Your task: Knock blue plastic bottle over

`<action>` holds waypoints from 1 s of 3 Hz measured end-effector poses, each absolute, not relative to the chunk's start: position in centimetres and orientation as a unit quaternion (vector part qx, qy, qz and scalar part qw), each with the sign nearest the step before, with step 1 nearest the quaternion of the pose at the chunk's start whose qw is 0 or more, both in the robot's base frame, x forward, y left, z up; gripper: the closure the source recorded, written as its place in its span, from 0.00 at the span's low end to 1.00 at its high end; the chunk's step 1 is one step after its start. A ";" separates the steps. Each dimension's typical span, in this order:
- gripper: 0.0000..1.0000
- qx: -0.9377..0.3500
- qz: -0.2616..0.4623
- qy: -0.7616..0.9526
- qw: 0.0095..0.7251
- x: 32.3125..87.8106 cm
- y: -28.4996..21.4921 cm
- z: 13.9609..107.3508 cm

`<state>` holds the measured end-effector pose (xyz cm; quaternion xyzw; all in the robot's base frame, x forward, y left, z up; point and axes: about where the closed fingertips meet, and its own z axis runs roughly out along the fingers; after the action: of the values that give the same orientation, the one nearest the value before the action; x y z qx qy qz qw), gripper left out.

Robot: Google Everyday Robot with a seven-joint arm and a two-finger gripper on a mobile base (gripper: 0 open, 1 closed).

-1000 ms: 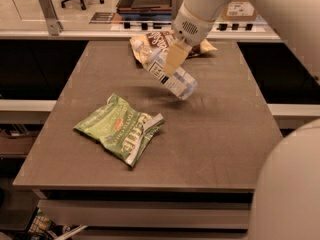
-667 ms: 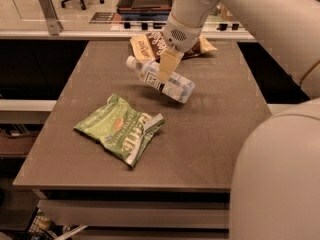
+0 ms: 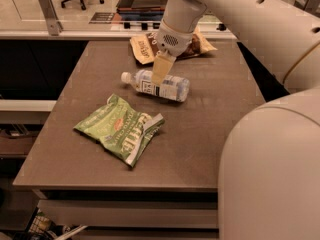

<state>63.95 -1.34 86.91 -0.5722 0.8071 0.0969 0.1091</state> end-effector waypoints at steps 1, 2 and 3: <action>0.59 -0.572 0.097 0.807 0.109 64.0 -1.3 86.9; 0.37 -0.572 0.097 0.807 0.110 64.0 -1.2 86.9; 0.13 -0.572 0.097 0.807 0.110 64.0 -1.2 86.9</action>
Offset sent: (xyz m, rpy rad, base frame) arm 0.0000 0.0000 0.0001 0.0000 0.0000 0.0000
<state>64.03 -1.23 86.93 -0.5723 0.8068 0.0971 0.1097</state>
